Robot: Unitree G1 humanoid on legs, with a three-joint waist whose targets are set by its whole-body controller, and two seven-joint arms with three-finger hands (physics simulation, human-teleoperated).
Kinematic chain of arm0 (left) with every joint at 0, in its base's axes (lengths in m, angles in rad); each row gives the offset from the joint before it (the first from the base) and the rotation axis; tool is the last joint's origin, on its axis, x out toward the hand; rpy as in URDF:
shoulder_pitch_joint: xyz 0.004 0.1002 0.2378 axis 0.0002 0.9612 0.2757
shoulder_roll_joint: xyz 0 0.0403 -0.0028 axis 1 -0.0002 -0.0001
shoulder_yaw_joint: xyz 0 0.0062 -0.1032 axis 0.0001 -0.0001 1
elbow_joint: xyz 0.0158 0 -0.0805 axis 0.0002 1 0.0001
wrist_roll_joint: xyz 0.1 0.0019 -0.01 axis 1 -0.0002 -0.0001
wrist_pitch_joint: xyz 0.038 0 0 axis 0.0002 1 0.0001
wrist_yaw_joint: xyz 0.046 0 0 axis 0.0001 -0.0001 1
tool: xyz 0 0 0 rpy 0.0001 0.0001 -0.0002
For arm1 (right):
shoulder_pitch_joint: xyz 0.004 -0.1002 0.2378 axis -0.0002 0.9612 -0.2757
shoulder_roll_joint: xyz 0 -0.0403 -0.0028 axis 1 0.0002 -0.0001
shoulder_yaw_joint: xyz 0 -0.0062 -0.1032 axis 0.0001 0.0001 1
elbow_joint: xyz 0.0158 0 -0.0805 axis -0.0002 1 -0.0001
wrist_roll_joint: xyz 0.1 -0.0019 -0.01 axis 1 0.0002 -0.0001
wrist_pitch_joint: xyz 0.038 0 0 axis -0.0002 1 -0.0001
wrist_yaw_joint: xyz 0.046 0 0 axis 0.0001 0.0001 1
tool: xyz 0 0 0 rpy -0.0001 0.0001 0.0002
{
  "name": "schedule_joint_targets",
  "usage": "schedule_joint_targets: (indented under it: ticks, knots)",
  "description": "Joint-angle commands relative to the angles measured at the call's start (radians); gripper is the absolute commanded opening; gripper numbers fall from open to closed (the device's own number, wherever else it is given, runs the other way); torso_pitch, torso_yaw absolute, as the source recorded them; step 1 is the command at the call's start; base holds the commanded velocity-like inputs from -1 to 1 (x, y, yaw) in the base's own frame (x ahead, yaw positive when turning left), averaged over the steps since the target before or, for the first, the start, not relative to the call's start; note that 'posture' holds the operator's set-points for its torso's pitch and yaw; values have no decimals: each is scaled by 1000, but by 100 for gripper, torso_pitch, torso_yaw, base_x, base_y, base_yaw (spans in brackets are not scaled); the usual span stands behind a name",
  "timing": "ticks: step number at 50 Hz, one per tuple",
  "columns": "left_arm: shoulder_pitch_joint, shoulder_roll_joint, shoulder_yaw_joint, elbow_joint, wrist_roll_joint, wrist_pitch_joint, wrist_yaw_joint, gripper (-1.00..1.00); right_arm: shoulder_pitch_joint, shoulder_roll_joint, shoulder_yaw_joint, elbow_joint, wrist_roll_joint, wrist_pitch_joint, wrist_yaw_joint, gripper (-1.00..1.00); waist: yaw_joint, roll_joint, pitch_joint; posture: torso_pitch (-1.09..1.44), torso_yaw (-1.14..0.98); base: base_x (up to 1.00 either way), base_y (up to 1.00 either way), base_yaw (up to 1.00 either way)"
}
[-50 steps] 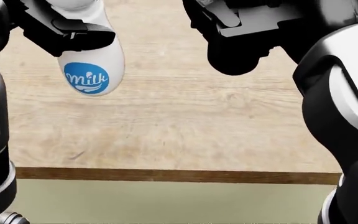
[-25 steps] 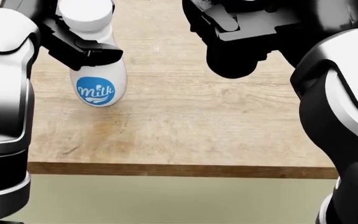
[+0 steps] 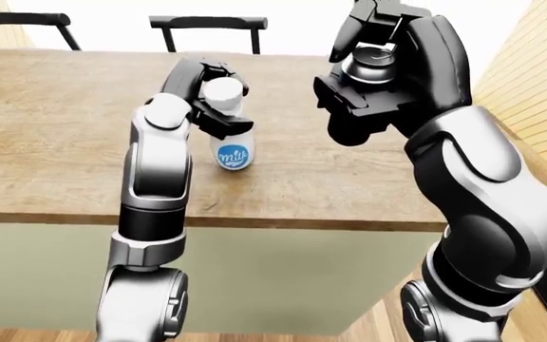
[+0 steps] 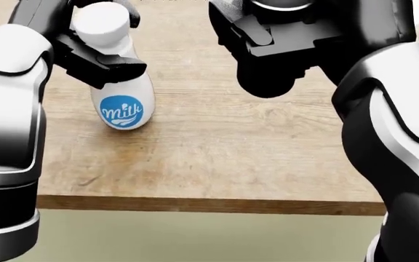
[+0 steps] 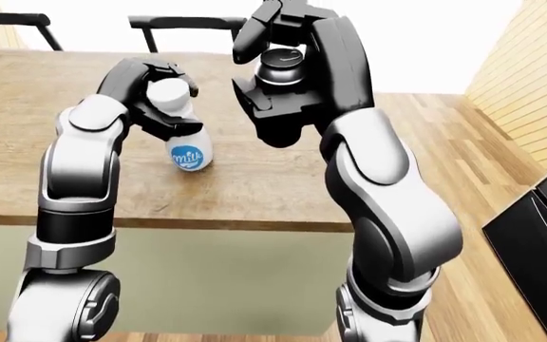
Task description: Move the drinks to the dining counter.
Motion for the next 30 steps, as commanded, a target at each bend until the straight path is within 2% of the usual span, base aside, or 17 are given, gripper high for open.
schedule_joint_targets:
  ticks: [1,4,8,19,21,23,27,29,30]
  knots:
    - [-43,10,12,-42,5,-36,13,-50,-31,-5,-14,-24,-6,-37,-3,-100,-1,3,-33,0,0,0,0,0]
    - [-38,8,12,-45,5,-36,15,-49,-30,-5,-15,-24,-8,-38,-2,-100,-1,3,-34,0,0,0,0,0]
    - [-30,6,10,-44,6,-39,16,-34,-29,-4,-14,-20,-10,-41,-1,-100,-1,3,-33,0,0,0,0,0]
    - [-14,2,3,-70,17,-31,2,-18,-28,-2,-15,-21,-13,-40,-1,-100,0,4,-33,0,0,0,0,0]
    - [-1,-2,1,-89,19,-24,-7,-10,-27,-1,-15,-21,-13,-41,-1,-100,0,4,-33,0,0,0,0,0]
    - [11,-7,2,-98,19,-25,-7,11,-20,0,-13,-20,-14,-47,0,-100,0,4,-33,0,0,0,0,0]
    - [13,-7,6,-103,18,-22,-8,29,-19,0,-13,-18,-15,-50,2,-100,1,4,-34,0,0,0,0,0]
    - [14,-8,8,-106,17,-20,-7,58,-17,1,-11,-15,-17,-54,2,-100,1,4,-35,0,0,0,0,0]
    - [16,-8,8,-109,16,-18,-7,63,-18,2,-12,-14,-17,-55,3,-100,1,4,-34,0,0,0,0,0]
